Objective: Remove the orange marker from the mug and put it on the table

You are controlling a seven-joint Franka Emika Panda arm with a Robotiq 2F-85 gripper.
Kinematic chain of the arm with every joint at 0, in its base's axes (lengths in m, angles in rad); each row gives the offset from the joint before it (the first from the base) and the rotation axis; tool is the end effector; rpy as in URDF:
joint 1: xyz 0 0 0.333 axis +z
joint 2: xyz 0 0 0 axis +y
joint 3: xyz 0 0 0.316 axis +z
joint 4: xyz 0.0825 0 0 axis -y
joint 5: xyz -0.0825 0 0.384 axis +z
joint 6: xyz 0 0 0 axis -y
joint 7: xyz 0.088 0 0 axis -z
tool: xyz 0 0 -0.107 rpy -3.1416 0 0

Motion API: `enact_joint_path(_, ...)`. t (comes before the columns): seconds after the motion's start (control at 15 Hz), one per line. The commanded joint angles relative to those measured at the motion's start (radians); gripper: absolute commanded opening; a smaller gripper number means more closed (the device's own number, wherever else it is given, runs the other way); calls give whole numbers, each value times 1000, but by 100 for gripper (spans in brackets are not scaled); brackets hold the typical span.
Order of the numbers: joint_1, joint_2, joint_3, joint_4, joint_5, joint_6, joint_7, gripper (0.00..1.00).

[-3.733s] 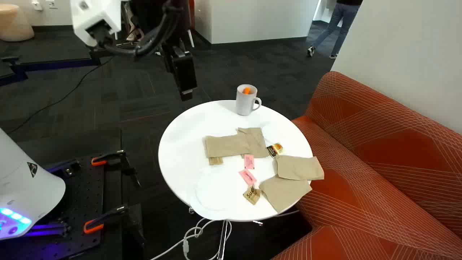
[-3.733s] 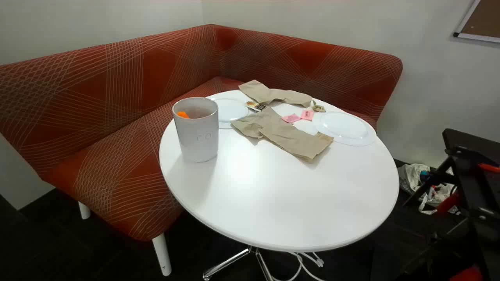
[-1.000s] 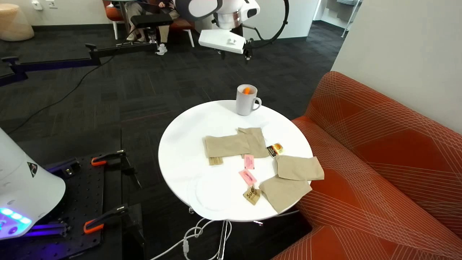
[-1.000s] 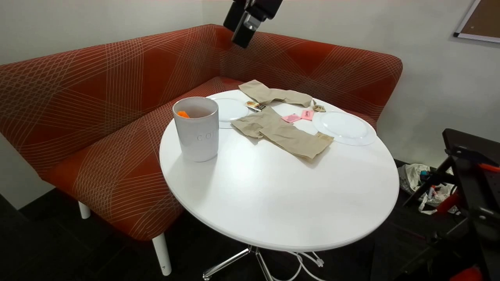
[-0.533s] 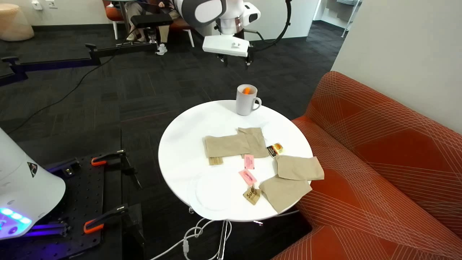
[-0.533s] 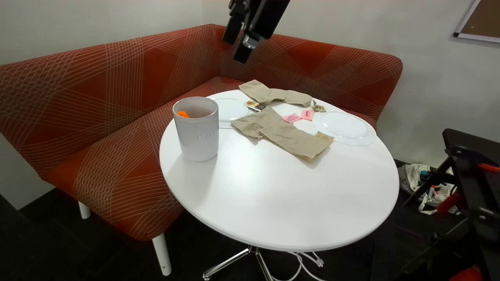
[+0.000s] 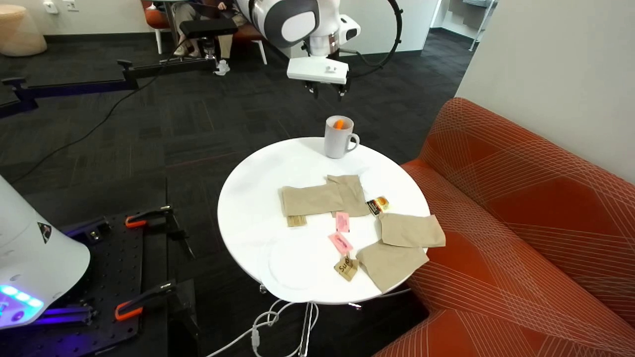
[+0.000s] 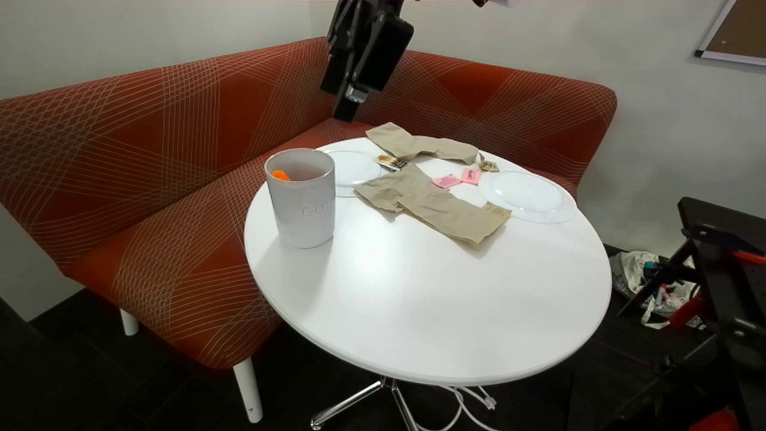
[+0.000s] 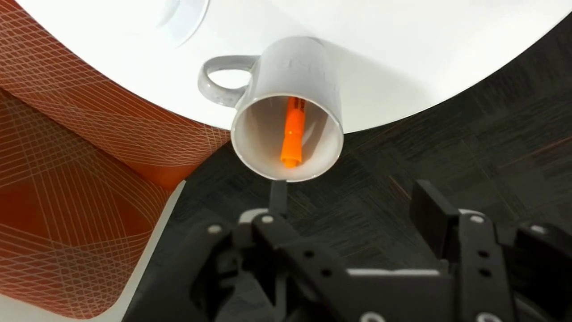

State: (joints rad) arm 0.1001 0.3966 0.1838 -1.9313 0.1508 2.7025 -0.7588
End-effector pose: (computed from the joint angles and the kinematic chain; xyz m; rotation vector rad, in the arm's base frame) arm 0.6323 0.1702 0.3248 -2.7222 -1.2994 -0.6158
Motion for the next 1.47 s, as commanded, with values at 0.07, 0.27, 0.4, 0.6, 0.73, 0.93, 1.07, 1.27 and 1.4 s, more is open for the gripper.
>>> enact_joint_path(0.07, -11, 88, 14, 100, -77, -44, 74, 67)
enact_joint_path(0.27, -9, 137, 12, 143, -112, -54, 110, 64)
enact_joint_path(0.4, -10, 166, 14, 169, -128, -63, 127, 64)
enact_joint_path(0.6, -10, 206, 16, 206, -146, -77, 144, 62)
enact_joint_path(0.73, -9, 229, 16, 229, -150, -88, 146, 55)
enact_joint_path(0.93, -5, 260, 15, 265, -158, -106, 149, 44)
enact_joint_path(1.07, -2, 278, 13, 288, -170, -114, 160, 40)
enact_joint_path(1.27, 1, 305, 11, 321, -186, -130, 179, 45)
enact_joint_path(1.4, 1, 321, 12, 343, -191, -141, 182, 45)
